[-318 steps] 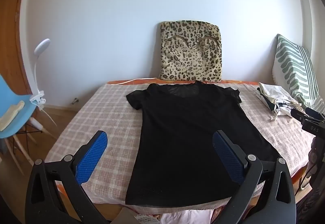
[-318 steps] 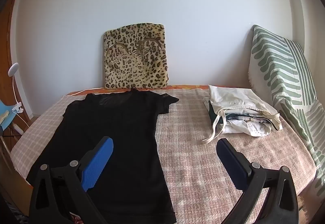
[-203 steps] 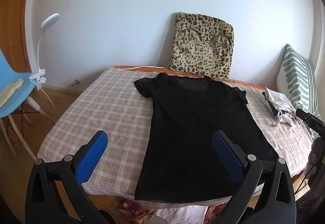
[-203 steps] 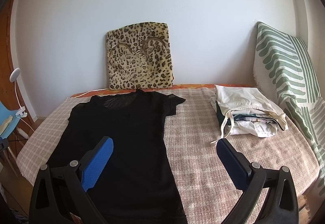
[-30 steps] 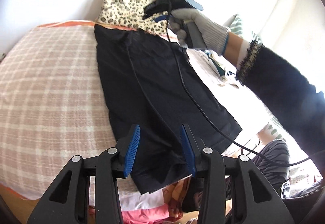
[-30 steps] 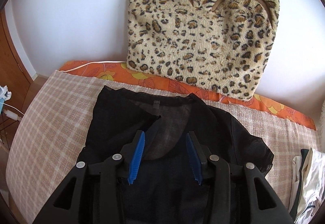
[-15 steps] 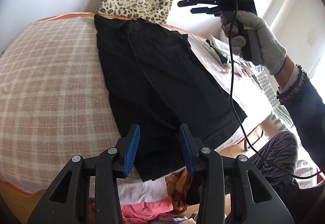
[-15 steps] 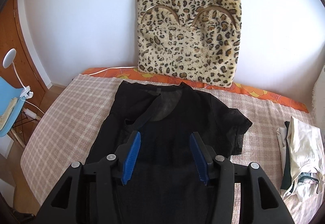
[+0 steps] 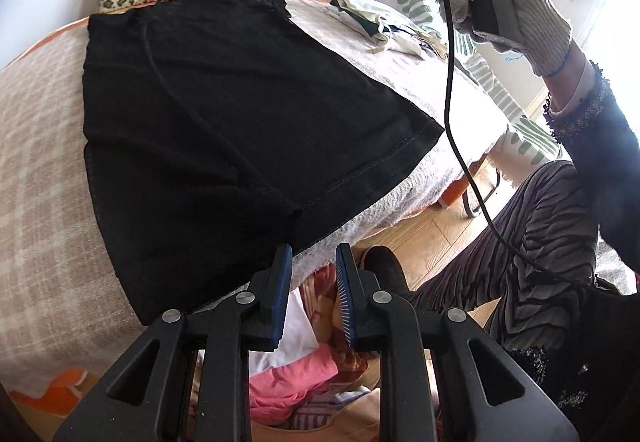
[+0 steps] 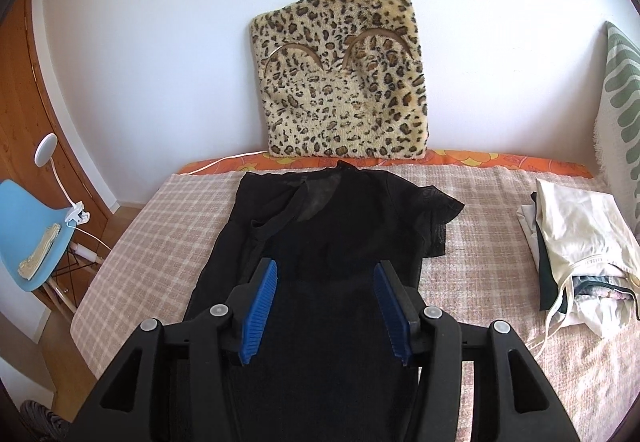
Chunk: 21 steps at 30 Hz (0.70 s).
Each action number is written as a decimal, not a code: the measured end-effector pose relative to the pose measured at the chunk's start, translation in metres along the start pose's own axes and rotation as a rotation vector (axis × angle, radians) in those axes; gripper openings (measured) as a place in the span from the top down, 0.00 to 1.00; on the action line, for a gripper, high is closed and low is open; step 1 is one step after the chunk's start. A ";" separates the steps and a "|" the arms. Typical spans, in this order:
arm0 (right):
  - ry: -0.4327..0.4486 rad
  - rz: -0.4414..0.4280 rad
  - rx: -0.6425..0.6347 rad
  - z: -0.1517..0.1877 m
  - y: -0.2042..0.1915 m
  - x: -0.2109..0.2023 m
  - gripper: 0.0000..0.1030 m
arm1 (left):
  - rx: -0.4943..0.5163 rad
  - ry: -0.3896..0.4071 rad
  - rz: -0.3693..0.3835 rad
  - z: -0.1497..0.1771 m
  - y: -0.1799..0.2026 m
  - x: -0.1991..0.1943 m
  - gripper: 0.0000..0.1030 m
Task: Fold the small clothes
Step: 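Open both grippers and lift them off the folded shirt, then grasp the folded shirt edge at the hem with the left gripper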
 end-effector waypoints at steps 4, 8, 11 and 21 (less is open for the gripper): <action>0.013 0.005 0.037 0.010 0.026 -0.009 0.41 | 0.009 0.042 -0.032 -0.006 0.005 -0.007 0.78; 0.028 0.010 0.085 0.013 0.058 -0.016 0.37 | 0.021 0.087 -0.046 -0.024 0.011 -0.010 0.78; 0.034 -0.010 0.126 0.014 0.080 -0.019 0.37 | 0.009 0.115 -0.042 -0.041 0.019 -0.007 0.73; 0.020 -0.103 0.198 0.015 0.134 -0.027 0.32 | 0.101 0.124 -0.033 -0.086 0.075 0.028 0.61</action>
Point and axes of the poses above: each gripper's, at about its wrist camera, not at the fingertips, and x roughly the way its jaws point, y to its right, z to its underside, the point moved 9 cm from there along x, roughly the way its jaws point, and after that the axes turned 4 degrees about -y, right-handed, at the moved point
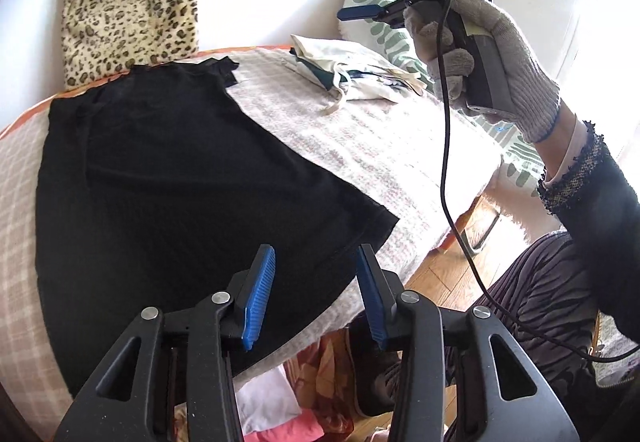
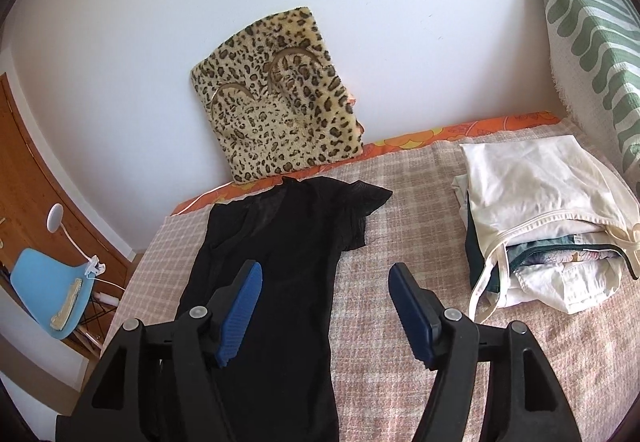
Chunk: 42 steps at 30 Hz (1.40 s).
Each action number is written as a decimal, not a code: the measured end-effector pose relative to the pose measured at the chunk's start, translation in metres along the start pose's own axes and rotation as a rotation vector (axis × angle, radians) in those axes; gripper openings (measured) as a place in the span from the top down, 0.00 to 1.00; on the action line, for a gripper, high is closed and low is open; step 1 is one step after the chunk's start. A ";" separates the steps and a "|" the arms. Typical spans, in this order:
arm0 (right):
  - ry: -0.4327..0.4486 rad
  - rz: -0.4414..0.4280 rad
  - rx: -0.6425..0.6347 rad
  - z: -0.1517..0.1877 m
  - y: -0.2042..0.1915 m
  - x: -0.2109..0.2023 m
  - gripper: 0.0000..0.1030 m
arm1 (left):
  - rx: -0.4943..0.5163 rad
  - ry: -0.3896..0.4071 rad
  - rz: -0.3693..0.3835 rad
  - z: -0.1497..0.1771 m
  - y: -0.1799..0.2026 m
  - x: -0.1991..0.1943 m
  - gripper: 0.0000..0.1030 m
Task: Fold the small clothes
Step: 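Grasp the folded shirt edge at the hem with the left gripper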
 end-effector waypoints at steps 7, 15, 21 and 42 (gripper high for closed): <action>-0.035 0.005 0.023 -0.009 0.034 0.004 0.32 | 0.109 -0.045 0.001 -0.012 0.043 0.040 0.61; -0.072 -0.041 0.038 -0.034 0.053 0.023 0.31 | 0.102 -0.099 0.005 -0.017 0.056 0.078 0.59; -0.125 -0.092 0.020 -0.056 0.040 0.075 0.31 | 0.060 -0.093 -0.040 -0.015 0.050 0.087 0.59; -0.266 -0.039 -0.005 -0.076 0.060 0.189 0.32 | 0.040 -0.024 0.026 -0.018 0.052 0.084 0.82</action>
Point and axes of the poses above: each gripper's, at about its wrist camera, not at the fingertips, and x roughly the way its jaws point, y to its right, z to its underside, the point moved 9 cm from there along x, roughly the way its jaws point, and after that the axes turned 4 degrees about -y, right-handed, at the moved point
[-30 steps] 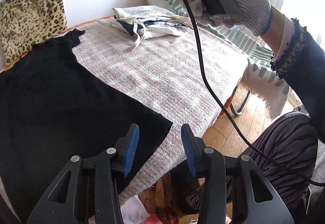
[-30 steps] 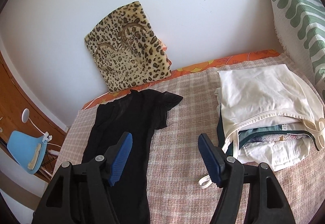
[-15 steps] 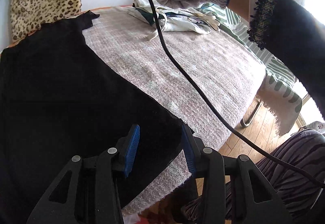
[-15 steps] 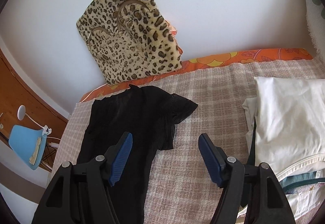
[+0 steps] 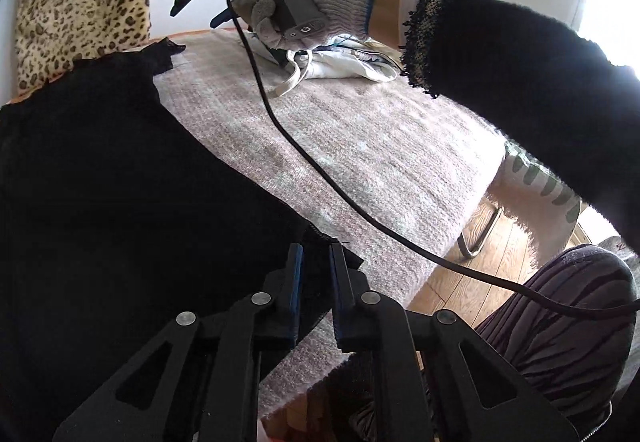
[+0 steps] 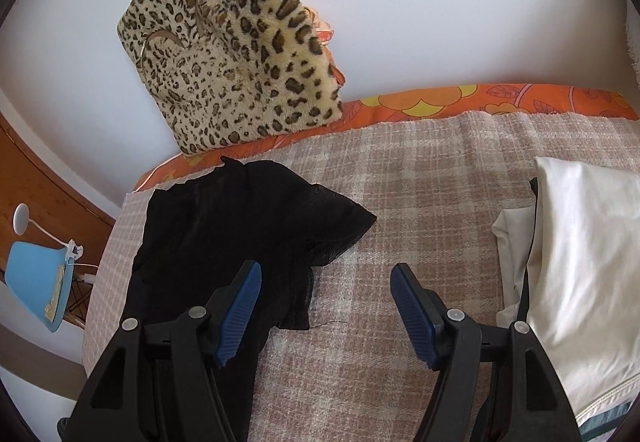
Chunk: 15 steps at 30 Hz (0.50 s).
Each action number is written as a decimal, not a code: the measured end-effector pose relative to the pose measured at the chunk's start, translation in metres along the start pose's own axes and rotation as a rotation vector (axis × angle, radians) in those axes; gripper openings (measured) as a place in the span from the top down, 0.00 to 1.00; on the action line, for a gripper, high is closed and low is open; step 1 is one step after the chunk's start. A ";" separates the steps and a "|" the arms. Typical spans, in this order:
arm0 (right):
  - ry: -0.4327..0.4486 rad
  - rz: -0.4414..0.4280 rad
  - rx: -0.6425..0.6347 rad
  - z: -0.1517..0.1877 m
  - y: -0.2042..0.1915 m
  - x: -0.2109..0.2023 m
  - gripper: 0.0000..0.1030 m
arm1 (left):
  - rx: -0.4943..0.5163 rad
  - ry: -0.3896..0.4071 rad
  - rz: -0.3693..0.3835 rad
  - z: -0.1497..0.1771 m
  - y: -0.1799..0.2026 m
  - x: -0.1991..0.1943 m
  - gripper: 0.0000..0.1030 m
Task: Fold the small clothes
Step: 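Grasp the folded shirt edge at the hem with the left gripper, then grasp the shirt edge near the collar with the right gripper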
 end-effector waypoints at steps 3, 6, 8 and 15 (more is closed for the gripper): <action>-0.006 0.009 -0.002 -0.004 0.001 0.001 0.32 | 0.088 0.001 -0.041 0.000 0.015 0.007 0.73; -0.007 0.025 -0.016 -0.009 0.001 -0.002 0.32 | 0.105 -0.037 -0.082 0.004 0.015 0.019 0.73; 0.000 0.033 -0.028 -0.013 0.000 -0.004 0.31 | 0.088 -0.022 -0.093 0.003 0.010 0.019 0.73; 0.009 0.022 -0.002 -0.025 0.003 0.009 0.31 | -0.027 -0.016 0.003 -0.001 -0.006 0.016 0.95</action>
Point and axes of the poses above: each gripper's, at about its wrist camera, not at the fingertips, and x roughly the way its jaws point, y to its right, z to its underside, the point moved 9 cm from there along x, roughly the way its jaws point, and after that the axes turned 4 degrees about -y, right-handed, at the moved point
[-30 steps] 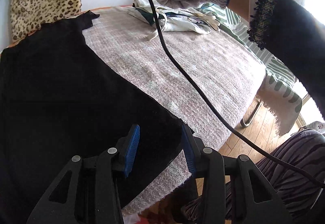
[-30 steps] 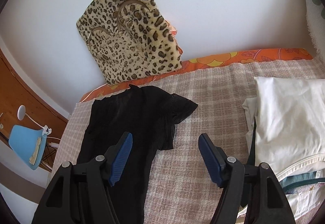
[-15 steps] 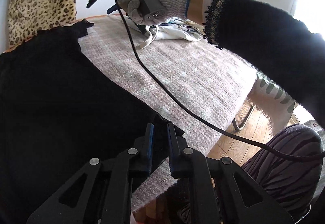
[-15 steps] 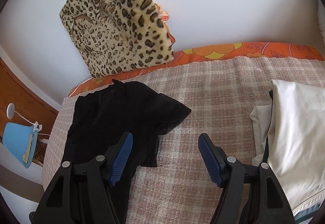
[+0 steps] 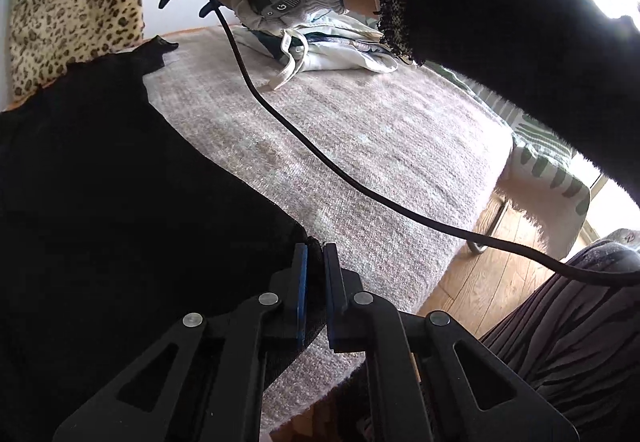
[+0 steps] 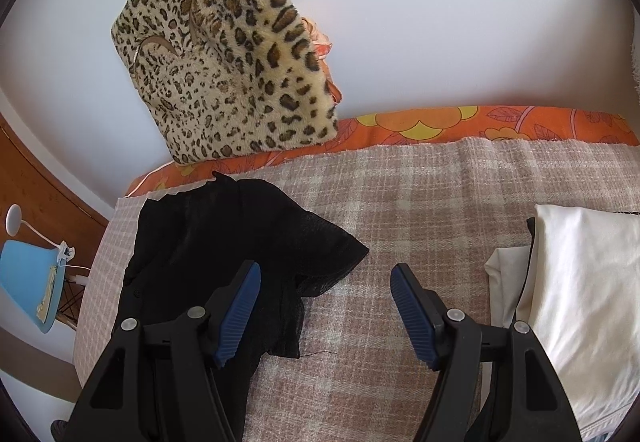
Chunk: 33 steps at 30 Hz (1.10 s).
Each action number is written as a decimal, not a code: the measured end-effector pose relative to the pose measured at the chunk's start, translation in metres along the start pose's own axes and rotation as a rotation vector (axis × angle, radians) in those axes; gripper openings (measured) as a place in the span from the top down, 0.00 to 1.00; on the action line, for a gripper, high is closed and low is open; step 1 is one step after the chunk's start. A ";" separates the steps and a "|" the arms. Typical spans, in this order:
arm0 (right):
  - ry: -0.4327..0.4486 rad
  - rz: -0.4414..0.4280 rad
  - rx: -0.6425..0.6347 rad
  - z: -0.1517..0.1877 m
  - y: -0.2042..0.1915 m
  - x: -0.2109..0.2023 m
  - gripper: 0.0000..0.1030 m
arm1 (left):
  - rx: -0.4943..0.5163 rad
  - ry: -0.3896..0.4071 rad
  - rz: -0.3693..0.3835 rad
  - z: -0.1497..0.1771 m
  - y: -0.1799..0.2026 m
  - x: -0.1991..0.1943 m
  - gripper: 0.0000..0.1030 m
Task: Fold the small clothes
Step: 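Grasp the shirt edge near the collar with the right gripper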
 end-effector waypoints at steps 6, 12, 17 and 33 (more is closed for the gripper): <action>-0.024 -0.001 0.052 -0.006 0.006 0.036 0.32 | -0.097 0.027 0.063 -0.003 -0.004 -0.010 0.96; -0.039 0.054 0.110 -0.013 0.022 0.071 0.38 | -0.127 0.040 0.075 -0.003 -0.010 -0.011 0.96; -0.029 0.071 0.073 -0.017 0.012 0.081 0.64 | -0.166 0.062 0.096 -0.006 -0.019 -0.013 0.96; 0.017 0.142 -0.058 -0.036 -0.046 0.057 0.98 | -0.296 0.119 0.137 0.005 -0.040 -0.029 0.97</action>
Point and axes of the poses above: each gripper's, at about its wrist camera, not at the fingertips, and x roughly the way its jaws point, y to its right, z to its underside, the point moved 9 cm from there along x, roughly the way its jaws point, and after that the axes turned 4 degrees about -y, right-handed, at the moved point
